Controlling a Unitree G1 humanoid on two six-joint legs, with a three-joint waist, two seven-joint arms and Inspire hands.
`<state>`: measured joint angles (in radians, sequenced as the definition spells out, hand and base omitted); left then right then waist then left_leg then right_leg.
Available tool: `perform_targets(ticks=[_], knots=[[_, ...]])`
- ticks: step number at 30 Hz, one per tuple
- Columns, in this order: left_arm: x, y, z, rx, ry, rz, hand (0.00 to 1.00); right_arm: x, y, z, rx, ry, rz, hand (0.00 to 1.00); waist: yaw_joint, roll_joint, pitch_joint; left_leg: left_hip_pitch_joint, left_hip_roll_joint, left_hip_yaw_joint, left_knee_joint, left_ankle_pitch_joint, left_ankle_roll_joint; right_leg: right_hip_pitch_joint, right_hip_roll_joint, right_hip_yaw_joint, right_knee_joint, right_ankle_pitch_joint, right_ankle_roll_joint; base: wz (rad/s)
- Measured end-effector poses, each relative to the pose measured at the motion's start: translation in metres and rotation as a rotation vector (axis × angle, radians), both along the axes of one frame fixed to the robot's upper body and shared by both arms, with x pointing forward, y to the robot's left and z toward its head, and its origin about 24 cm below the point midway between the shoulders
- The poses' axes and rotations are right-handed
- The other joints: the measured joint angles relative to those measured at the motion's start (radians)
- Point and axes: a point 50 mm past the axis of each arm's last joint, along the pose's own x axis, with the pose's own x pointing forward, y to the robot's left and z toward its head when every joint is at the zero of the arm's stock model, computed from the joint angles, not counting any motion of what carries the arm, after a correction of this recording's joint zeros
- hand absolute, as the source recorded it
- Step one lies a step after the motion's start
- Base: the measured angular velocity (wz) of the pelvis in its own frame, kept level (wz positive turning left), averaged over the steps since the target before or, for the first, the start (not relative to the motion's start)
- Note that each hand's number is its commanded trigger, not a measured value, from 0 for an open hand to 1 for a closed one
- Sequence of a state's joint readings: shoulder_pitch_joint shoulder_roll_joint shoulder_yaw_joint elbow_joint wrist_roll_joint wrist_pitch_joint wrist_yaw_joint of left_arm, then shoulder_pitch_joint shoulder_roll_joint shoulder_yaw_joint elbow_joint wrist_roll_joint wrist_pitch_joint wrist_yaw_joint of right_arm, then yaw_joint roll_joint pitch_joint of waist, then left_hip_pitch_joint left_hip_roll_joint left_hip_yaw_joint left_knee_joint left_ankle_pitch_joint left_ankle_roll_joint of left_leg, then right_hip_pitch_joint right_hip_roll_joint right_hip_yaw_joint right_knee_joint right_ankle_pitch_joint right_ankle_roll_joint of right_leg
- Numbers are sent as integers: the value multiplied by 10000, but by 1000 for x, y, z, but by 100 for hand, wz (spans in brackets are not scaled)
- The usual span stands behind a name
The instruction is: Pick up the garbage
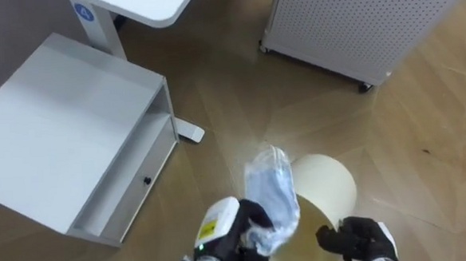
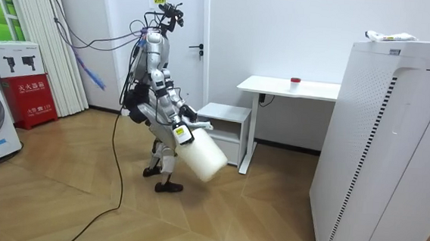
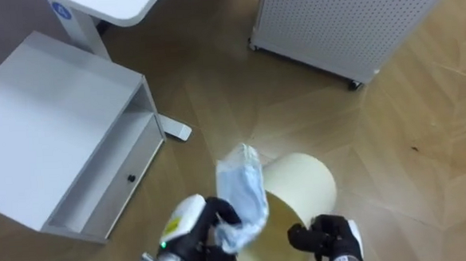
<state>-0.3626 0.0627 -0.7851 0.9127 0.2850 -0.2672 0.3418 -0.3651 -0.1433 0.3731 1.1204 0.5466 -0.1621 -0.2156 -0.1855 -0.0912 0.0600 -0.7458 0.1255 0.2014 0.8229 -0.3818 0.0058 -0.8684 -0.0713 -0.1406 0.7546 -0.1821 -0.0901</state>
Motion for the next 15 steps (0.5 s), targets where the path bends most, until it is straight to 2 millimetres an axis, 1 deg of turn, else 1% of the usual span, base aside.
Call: perform_targets(ticks=[2, 3, 4, 5, 6, 7, 9, 13, 15], knots=[[-10, -5, -7, 42, 603, -506, 100, -2, 0, -1, 17, 46, 8, 100, -5, -11, 3, 90, -17, 14, -94, 15, 33, 112, -2, 6, -120, 31, 45, 0], [-17, -8, -12, 77, 1030, -820, 100, -4, 0, -3, 28, 101, -6, 100, 6, -46, 4, 163, -27, 67, -157, 20, 63, 153, -17, 32, -149, 39, 62, 0], [-20, -8, -15, 100, 1241, -924, 100, -5, 0, -3, 40, 122, -5, 100, 11, -72, 0, 183, -28, 108, -190, 26, 84, 155, -22, 49, -160, 43, 69, -4], [-25, -9, -19, 148, 1670, -1105, 87, -5, 0, -4, 68, 135, 1, 100, 10, -108, 0, 198, -24, 151, -252, 40, 107, 155, -17, 69, -220, 66, 95, -7], [-27, -9, -20, 82, 1940, -1100, 55, -5, 0, -4, 81, 126, -1, 100, 18, -118, 3, 184, 1, 168, -276, 46, 116, 155, 11, 72, -301, 110, 103, -5], [-26, -8, -21, 58, 2055, -1109, 0, -6, -1, -4, 86, 131, -16, 100, 16, -118, 3, 181, 1, 168, -277, 46, 118, 155, 11, 73, -304, 111, 104, -4], [-26, -8, -21, 21, 2431, -1198, 0, -5, -1, -4, 77, 107, -25, 100, 42, -120, 0, 220, -11, 182, -338, 55, 134, 162, 17, 113, -352, 128, 127, -2], [-25, -8, -22, 105, 2640, -1388, 0, -7, -1, -5, 97, 72, -69, 100, 86, -111, -6, 239, -13, 194, -447, 84, 145, 178, 36, 110, -473, 166, 136, -1], [-26, -9, -23, 141, 2841, -1563, 0, -8, -2, -5, 60, 43, -176, 100, 226, -110, -24, 270, -20, 208, -518, 92, 146, 191, 36, 110, -516, 166, 137, 0]])
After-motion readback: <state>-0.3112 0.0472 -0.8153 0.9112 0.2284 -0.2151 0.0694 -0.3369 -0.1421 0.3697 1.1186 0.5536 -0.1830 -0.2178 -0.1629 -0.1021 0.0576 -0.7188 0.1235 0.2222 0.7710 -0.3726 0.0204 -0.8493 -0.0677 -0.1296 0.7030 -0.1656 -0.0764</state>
